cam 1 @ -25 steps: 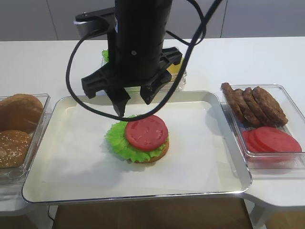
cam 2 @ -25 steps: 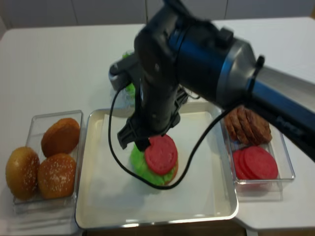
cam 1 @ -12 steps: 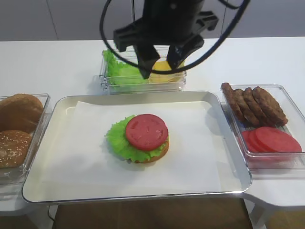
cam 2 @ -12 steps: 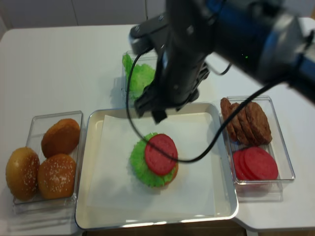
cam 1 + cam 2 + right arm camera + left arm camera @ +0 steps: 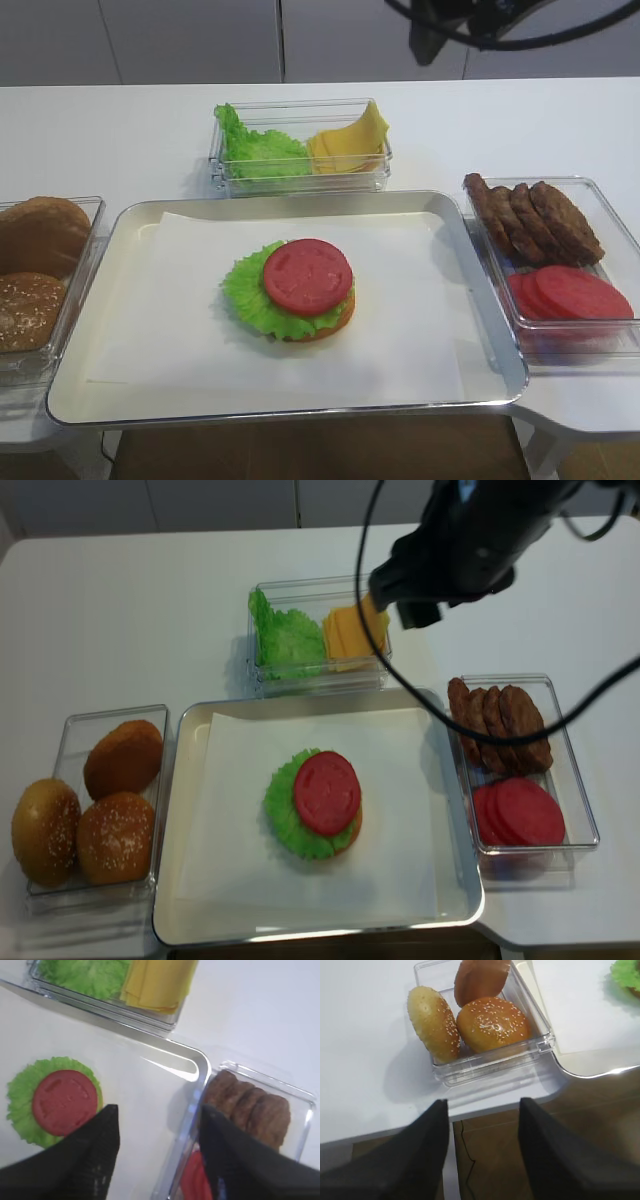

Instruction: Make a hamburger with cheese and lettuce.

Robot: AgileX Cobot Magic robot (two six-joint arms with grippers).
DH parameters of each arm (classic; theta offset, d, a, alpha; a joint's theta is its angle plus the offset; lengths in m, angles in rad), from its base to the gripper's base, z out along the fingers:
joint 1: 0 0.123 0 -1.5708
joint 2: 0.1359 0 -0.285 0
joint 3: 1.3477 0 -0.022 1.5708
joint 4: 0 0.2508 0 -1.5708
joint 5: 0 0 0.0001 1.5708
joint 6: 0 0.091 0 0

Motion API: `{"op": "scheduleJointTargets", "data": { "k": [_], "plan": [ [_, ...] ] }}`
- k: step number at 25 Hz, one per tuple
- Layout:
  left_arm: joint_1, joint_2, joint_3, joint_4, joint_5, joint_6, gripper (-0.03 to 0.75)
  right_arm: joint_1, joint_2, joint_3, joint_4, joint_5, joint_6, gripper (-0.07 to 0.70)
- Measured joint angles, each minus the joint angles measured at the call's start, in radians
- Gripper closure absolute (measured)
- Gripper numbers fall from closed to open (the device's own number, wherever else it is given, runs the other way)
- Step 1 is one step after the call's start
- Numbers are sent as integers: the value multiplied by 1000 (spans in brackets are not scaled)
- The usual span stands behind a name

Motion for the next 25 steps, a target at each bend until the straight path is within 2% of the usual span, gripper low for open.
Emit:
{"op": "scheduleJointTargets", "data": {
  "k": [9, 25],
  "plan": [
    [0, 0, 0, 0, 0, -7, 373, -81, -212, 220, -42, 8, 2, 227],
    [0, 0, 0, 0, 0, -7, 373, -81, -634, 518, -75, 14, 53, 228]
  ]
}}
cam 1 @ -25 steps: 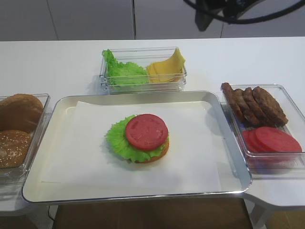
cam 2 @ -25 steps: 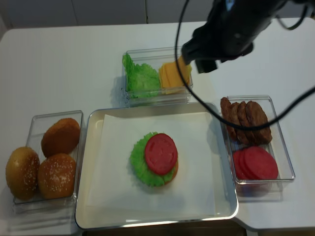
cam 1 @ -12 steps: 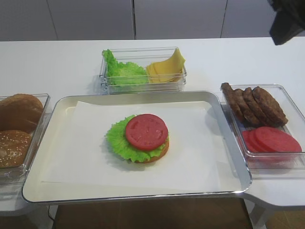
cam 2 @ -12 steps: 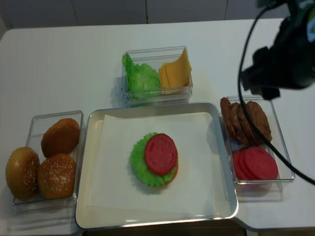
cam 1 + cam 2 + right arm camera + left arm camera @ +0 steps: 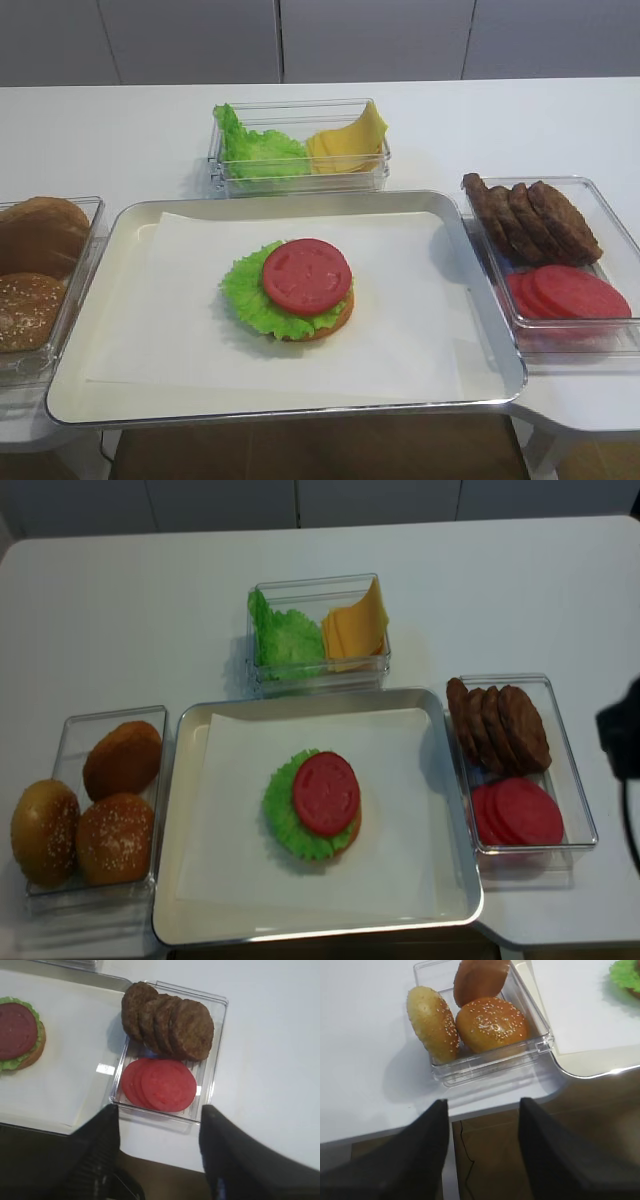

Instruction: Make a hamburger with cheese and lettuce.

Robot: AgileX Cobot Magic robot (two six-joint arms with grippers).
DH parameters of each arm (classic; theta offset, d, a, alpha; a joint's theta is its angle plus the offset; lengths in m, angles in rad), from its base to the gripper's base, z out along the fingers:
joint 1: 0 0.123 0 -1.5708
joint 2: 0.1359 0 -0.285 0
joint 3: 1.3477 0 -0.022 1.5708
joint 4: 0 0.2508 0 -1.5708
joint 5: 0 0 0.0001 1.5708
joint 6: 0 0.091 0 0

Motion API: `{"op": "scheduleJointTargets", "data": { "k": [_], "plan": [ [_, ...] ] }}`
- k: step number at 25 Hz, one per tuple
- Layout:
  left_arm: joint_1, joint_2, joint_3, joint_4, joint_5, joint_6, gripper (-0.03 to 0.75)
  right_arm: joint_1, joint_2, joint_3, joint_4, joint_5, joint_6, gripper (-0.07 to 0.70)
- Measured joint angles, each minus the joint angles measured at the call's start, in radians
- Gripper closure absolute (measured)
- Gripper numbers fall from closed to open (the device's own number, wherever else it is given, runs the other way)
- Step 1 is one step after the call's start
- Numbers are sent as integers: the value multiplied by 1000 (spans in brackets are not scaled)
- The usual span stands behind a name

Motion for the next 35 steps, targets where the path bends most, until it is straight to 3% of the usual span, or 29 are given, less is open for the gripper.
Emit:
{"op": "scheduleJointTargets", "data": {
  "k": [4, 18, 27, 35],
  "plan": [
    [0, 0, 0, 0, 0, 0, 373, -24, -109, 54, 19, 2, 6, 229],
    [0, 0, 0, 0, 0, 0, 373, -299, -515, 292, 108, 13, -74, 230],
    [0, 0, 0, 0, 0, 0, 373, -383, -741, 459, 202, 11, -216, 230],
    [0, 0, 0, 0, 0, 0, 373, -409, -881, 586, 266, -61, -288, 262]
  ]
}}
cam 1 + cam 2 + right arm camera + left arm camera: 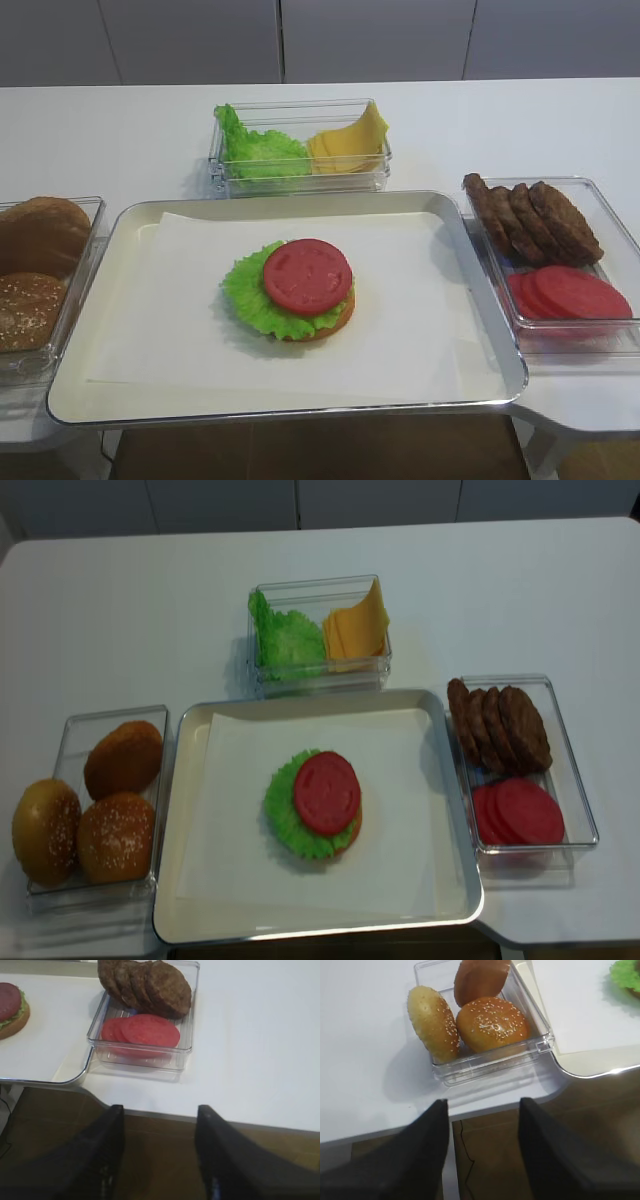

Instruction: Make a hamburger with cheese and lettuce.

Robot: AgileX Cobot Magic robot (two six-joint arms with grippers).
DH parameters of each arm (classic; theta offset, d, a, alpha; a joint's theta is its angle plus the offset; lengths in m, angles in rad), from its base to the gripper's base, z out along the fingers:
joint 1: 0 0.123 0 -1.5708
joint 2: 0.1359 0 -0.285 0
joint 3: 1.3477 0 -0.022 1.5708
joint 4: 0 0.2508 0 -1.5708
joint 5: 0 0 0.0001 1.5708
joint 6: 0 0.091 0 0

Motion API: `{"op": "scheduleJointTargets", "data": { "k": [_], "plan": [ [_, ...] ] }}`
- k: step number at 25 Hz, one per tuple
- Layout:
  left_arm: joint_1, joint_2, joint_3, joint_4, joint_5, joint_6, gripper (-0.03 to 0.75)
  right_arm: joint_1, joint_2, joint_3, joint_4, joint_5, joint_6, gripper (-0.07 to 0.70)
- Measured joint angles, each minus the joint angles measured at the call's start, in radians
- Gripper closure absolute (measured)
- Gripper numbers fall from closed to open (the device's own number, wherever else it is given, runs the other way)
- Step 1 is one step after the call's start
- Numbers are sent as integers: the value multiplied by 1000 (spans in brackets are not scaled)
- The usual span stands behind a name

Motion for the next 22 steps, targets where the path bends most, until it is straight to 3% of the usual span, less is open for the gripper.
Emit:
{"op": "scheduleJointTargets", "data": {
  "k": [7, 22],
  "plan": [
    [0, 0, 0, 0, 0, 0, 373, 0, -43, 58, 7, -17, -25, 294],
    [0, 0, 0, 0, 0, 0, 374, 0, -44, 71, 20, -44, -29, 328]
  ]
}}
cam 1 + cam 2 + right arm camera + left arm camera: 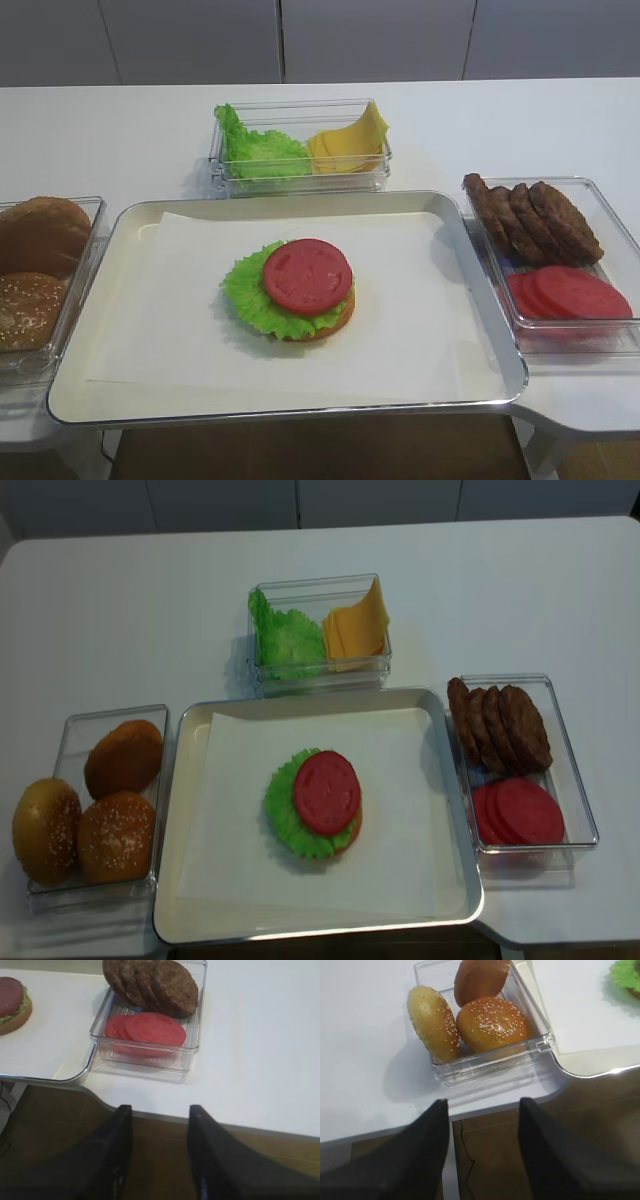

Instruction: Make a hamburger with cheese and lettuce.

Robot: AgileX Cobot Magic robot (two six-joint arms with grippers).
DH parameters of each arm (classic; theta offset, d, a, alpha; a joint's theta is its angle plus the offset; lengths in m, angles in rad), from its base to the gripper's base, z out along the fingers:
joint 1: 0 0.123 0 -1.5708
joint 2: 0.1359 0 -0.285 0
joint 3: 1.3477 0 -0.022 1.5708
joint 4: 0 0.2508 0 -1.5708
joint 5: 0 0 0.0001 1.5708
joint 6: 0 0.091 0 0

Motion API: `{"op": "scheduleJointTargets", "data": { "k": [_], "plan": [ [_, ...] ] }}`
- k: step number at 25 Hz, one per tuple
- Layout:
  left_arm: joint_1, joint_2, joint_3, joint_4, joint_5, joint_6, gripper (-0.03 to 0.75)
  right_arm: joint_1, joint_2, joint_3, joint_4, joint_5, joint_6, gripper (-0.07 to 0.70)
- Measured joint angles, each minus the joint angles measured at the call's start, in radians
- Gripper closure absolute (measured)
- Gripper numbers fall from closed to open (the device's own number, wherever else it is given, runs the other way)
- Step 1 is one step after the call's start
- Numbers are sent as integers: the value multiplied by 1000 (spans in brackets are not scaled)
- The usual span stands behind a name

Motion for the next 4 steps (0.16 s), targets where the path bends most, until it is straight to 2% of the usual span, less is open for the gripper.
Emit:
{"op": "scheduleJointTargets", "data": {
  "k": [4],
  "plan": [
    [0, 0, 0, 0, 0, 0, 374, 0, 0, 4, 9, -2, 0, 378]
  ]
}}
